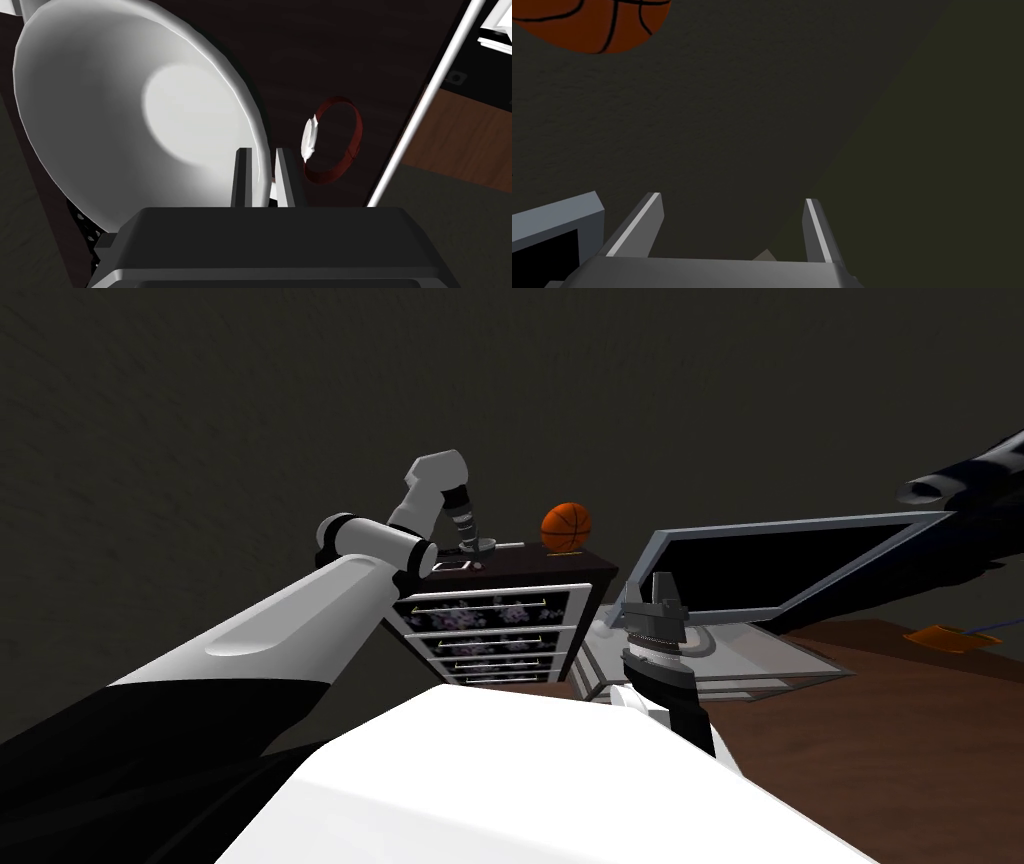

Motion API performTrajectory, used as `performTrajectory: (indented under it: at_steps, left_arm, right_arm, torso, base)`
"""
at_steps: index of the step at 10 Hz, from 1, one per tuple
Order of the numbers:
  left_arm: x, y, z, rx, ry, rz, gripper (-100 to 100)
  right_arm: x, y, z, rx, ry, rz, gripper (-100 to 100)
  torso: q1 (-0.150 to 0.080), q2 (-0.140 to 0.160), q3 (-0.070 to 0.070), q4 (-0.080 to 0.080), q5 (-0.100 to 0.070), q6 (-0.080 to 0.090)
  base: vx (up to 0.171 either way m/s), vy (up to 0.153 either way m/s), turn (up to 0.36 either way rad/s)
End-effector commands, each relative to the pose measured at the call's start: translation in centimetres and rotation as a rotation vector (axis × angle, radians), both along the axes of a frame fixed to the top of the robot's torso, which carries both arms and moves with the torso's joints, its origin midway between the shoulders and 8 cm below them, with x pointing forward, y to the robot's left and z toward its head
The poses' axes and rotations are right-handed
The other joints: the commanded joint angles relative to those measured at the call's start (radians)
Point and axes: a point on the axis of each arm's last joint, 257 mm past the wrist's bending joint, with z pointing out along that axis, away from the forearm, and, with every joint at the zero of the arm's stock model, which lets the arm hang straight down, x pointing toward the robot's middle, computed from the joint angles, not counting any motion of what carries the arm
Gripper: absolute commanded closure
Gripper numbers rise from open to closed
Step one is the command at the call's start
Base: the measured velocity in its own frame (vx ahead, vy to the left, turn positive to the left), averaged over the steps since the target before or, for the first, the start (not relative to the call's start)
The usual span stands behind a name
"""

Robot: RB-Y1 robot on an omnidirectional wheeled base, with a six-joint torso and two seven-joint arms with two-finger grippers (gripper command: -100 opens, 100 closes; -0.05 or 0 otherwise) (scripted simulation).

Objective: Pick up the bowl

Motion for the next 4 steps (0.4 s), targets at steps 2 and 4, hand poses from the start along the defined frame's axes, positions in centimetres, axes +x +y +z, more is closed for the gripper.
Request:
performTrajectory:
  at_steps: [2, 4]
  left_arm:
    - [-0.28, -0.65, 0.12, 0.000, -0.002, -0.002, 100]
    - [-0.23, -0.64, 0.12, 0.000, -0.001, -0.001, 0]
  right_arm:
    - [0.00, 0.00, 0.00, 0.000, 0.000, 0.000, 0]
    - [0.00, 0.00, 0.00, 0.000, 0.000, 0.000, 0]
  torso:
    - [0.000, 0.000, 0.000, 0.000, 0.000, 0.000]
    - [-0.002, 0.000, 0.000, 0.000, 0.000, 0.000]
  base:
    - [0.004, 0.033, -0.003]
    - [0.000, 0.000, 0.000]
